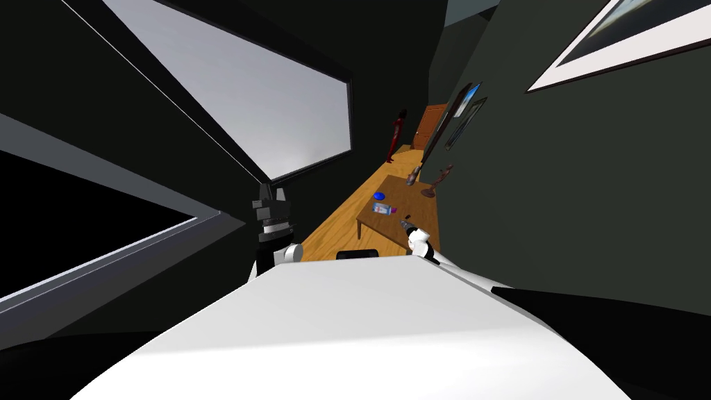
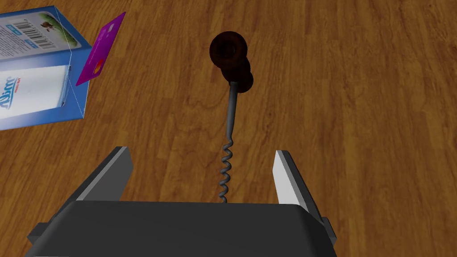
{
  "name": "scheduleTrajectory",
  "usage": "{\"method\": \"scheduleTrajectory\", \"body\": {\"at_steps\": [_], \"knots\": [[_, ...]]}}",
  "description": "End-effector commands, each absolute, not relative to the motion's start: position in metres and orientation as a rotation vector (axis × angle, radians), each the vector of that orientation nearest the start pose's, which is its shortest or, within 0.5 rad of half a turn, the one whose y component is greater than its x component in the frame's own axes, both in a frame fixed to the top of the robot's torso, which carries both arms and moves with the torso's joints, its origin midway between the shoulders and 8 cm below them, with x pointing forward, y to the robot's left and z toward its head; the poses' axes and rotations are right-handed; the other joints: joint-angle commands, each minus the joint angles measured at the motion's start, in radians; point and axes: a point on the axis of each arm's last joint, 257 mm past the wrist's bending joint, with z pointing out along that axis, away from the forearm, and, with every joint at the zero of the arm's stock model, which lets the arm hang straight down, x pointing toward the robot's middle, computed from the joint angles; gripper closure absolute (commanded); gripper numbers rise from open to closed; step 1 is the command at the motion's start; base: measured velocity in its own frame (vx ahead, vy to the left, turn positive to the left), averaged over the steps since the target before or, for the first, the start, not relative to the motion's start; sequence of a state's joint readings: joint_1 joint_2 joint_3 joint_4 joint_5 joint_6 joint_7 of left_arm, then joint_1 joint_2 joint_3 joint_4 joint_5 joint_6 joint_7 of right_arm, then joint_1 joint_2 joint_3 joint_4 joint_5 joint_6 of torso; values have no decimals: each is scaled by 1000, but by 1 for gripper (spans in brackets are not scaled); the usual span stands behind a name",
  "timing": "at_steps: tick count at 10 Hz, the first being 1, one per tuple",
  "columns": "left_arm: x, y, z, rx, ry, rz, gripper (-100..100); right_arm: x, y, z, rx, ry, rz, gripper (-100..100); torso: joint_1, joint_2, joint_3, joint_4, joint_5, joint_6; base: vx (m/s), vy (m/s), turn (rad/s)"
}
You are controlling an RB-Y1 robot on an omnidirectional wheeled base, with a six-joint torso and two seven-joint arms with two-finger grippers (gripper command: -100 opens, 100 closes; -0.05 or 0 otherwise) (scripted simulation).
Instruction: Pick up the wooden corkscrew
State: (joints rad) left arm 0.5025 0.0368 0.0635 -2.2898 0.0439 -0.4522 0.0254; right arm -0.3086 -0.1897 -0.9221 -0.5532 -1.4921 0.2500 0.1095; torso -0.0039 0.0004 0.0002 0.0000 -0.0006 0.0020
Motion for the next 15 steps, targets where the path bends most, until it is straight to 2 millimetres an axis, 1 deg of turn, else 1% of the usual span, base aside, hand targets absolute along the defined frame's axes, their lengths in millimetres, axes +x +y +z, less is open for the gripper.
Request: {"method": "scheduleTrajectory", "body": {"at_steps": [1, 2, 3, 6, 7, 8, 9, 10, 12, 13, 15], "knots": [[345, 303, 21, -692, 630, -1281, 0, 426, -488, -510, -2787, 836, -1437, -100, 0, 0, 0, 0, 0, 0, -6, -45, 4], [345, 303, 21, -692, 630, -1281, 0, 426, -488, -510, -2787, 836, -1437, -100, 0, 0, 0, 0, 0, 0, 1, -24, 0], [345, 303, 21, -692, 630, -1281, 0, 422, -477, -519, -2733, 895, -1391, -100, 2, -1, 0, 0, 0, 0, 6, -55, -12], [345, 303, 21, -692, 630, -1281, 0, 422, -477, -520, -2734, 895, -1388, -100, 1, -1, -1, 0, 0, 0, 2, -32, 1], [345, 303, 21, -692, 630, -1281, 0, 420, -471, -525, -2703, 929, -1362, -100, 3, -1, 0, 0, 1, 0, 22, -47, -15], [345, 303, 21, -692, 630, -1281, 0, 421, -474, -522, -2717, 915, -1374, -100, 1, -2, -1, 0, 0, 0, 15, -30, 2], [345, 303, 21, -692, 630, -1281, 0, 421, -474, -523, -2715, 916, -1372, 0, 2, -2, -1, 0, 0, 0, 0, 0, 0], [345, 303, 21, -692, 630, -1281, 0, 408, -471, -529, -2714, 922, -1374, -100, 3, -1, -1, 0, 1, 0, 90, -35, 42], [345, 303, 21, -692, 630, -1281, 0, 408, -471, -529, -2714, 922, -1374, -100, 1, -6, -4, -1, 0, 0, 68, -29, 13], [345, 303, 21, -692, 630, -1281, 0, 394, -469, -535, -2714, 930, -1377, -100, 2, -4, -2, -1, 0, 0, 85, -32, 45], [345, 303, 21, -692, 630, -1281, 0, 394, -469, -535, -2714, 930, -1377, -100, 2, -7, -4, -1, 0, 0, 70, -23, 9]]}}
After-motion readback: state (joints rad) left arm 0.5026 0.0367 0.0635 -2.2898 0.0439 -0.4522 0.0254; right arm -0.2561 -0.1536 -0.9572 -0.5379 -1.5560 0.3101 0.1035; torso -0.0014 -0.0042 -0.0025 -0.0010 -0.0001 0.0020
